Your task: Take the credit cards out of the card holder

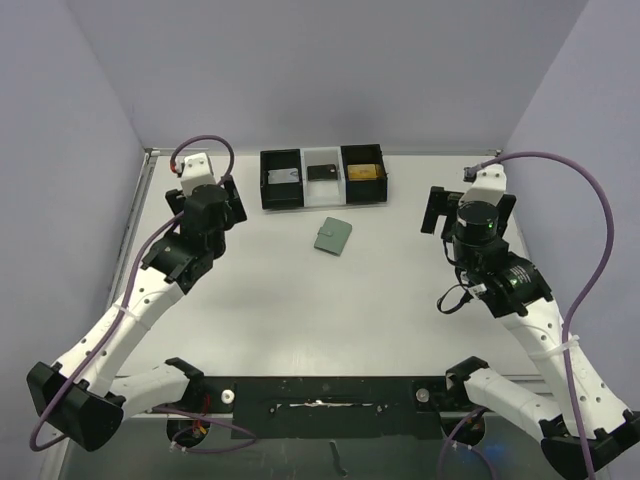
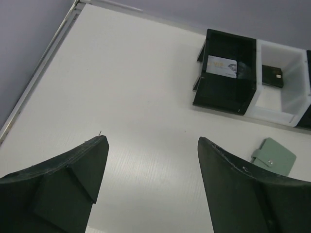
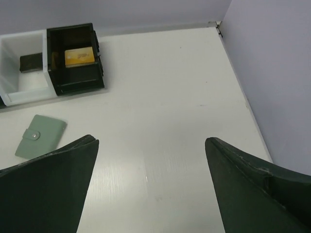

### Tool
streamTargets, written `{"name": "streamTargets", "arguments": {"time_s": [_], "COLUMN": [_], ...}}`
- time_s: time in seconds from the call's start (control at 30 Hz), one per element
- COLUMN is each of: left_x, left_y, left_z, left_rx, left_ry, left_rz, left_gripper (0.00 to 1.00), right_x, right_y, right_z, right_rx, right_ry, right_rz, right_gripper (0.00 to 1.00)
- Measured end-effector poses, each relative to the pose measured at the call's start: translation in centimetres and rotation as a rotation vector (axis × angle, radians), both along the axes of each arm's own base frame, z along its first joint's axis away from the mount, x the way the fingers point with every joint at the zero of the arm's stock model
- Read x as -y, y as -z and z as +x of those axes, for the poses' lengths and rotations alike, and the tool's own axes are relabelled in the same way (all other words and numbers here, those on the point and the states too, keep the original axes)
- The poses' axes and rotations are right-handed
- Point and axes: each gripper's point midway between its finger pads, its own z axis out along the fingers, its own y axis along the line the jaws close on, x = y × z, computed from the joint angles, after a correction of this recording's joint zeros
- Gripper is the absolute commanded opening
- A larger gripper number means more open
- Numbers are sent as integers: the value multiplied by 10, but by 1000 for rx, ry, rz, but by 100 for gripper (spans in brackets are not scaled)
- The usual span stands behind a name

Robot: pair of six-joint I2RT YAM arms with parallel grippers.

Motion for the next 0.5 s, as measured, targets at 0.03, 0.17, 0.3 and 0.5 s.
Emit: {"name": "streamTargets", "arguments": {"time_s": [0.03,0.17,0.3,0.5], "left_x": [-4,-19,-31,-42], "left_y": [6,34,62,99], "left_z": [0,-2,-6,-11], "left_rx": [-11,-63,-131,-244], "left_ry": [-9,-44,-37,-2], "left_rz": [5,29,55,74], "left_gripper": [75,75,76,83], "right_x": [1,4,2,-24], "right_y": [8,40,79,131], "right_z": [1,5,9,18], "right_rx": [-14,-78,-139,-251], "right_ry": [-1,-9,-27,-107], "right_rz": [6,47,130,312], "right_gripper": [98,98,98,99]}}
